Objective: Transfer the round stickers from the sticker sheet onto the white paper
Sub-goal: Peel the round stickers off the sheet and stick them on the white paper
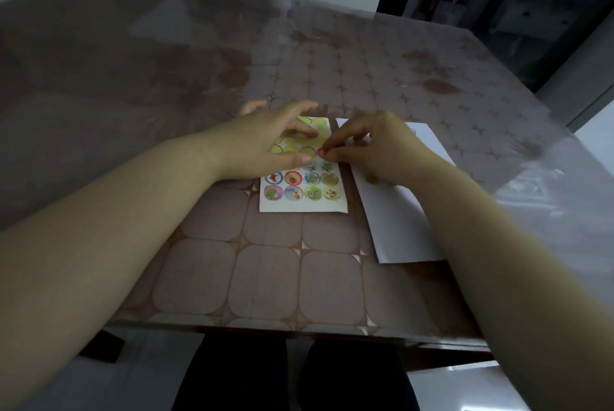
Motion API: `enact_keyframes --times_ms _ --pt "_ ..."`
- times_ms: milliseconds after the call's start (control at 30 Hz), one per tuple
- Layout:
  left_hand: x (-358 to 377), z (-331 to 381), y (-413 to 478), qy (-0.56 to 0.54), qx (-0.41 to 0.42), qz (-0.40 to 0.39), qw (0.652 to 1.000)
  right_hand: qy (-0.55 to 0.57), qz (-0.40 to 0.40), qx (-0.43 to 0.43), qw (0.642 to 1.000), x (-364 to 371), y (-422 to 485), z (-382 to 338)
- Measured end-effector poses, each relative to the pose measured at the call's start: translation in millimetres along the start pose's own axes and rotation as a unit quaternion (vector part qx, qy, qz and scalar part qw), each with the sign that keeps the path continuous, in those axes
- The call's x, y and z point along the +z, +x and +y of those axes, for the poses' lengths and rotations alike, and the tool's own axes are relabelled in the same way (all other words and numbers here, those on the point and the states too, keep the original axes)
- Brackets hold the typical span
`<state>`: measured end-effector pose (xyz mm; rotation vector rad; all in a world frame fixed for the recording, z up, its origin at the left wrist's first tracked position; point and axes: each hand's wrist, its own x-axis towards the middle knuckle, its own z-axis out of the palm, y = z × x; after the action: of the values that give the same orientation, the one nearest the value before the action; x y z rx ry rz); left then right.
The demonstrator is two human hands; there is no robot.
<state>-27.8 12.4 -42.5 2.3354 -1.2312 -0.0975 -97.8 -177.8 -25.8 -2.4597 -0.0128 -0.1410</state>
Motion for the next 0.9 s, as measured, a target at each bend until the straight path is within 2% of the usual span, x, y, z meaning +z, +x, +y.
enact_keyframes --times_ms 400,533,733,900 --pt "-1 4 0 0.005 -0.025 -0.021 0.999 0.047 -0.001 0.030 0.998 4 -2 -3" --pt "-2 8 -5 0.007 -0.048 -0.062 0.997 0.048 -0.024 0.046 0.997 4 -3 -5" --pt "-3 12 -5 0.026 -0.046 -0.062 0.997 0.028 -0.063 0.052 0.996 2 1 -7" --pt "-2 10 -5 0.027 -0.046 -0.065 0.996 0.058 -0.020 0.029 0.998 4 -2 -1"
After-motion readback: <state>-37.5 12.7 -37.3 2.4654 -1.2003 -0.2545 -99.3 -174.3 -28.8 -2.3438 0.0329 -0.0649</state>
